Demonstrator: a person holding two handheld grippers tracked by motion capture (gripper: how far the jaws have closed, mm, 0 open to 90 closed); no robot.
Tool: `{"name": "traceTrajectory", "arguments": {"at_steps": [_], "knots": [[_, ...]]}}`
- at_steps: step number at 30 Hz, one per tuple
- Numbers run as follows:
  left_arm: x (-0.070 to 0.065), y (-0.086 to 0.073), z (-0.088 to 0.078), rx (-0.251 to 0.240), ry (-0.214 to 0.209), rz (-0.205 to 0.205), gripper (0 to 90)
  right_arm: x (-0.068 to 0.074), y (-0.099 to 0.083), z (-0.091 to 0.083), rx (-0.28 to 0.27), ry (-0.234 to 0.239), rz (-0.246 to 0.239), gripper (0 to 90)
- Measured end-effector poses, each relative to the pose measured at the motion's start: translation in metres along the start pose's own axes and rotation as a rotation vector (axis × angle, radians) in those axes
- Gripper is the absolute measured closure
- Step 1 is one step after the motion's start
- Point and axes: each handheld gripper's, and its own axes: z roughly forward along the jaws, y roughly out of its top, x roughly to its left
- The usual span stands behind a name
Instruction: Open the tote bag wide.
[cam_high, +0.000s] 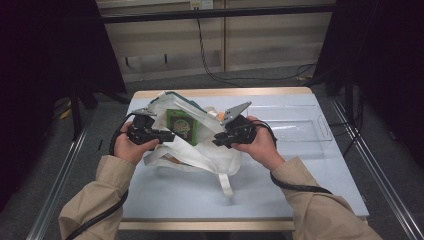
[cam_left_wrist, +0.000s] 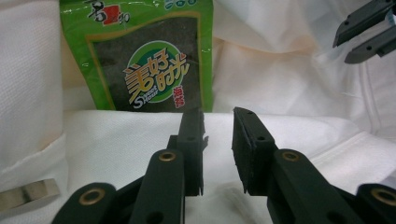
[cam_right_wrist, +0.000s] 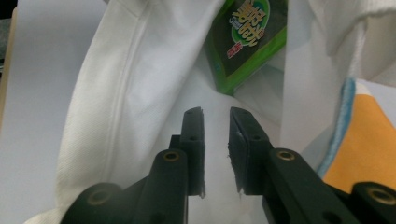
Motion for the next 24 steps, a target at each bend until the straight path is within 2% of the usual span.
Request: {"name": "traceTrajectory", "arguments": {"at_steps": [2,4,12,16,24], "knots": [[0.000,-0.001,0.001,0.014,0.015,0.006,74.7,-0.004,0.002,0.001,-0.007,-0.004,0.005,79.4],[0.000,-0.003,0.003,0.017,0.010,0.005,74.9,-0.007,0.005,0.000,-0.010,-0.008,0.005,81.8],[0.000,-0.013,0.004,0.042,0.040,-0.005,76.6,-0.013,0.014,-0.001,0.000,-0.040,0.002,82.0],[0.000,-0.020,0.005,0.076,0.043,-0.005,78.1,-0.018,0.014,-0.001,0.020,-0.062,0.006,82.4],[0.002,-0.034,0.010,0.071,0.039,-0.045,82.3,-0.030,0.014,-0.003,0.033,-0.106,0.022,82.9]]}}
